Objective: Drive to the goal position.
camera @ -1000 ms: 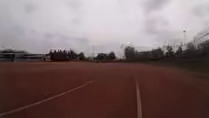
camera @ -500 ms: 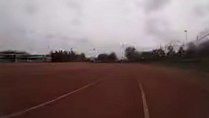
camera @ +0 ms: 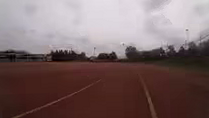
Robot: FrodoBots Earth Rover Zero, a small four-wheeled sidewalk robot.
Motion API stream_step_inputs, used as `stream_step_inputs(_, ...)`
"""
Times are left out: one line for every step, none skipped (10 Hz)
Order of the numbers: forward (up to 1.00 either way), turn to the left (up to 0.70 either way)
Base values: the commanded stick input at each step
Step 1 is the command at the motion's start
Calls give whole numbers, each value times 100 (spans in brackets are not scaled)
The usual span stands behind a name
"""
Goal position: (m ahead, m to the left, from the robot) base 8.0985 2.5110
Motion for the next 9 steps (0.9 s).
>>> stream_step_inputs(50,0)
stream_step_inputs(50,0)
stream_step_inputs(50,0)
stream_step_inputs(50,0)
stream_step_inputs(50,0)
stream_step_inputs(50,0)
stream_step_inputs(50,0)
stream_step_inputs(50,0)
stream_step_inputs(50,0)
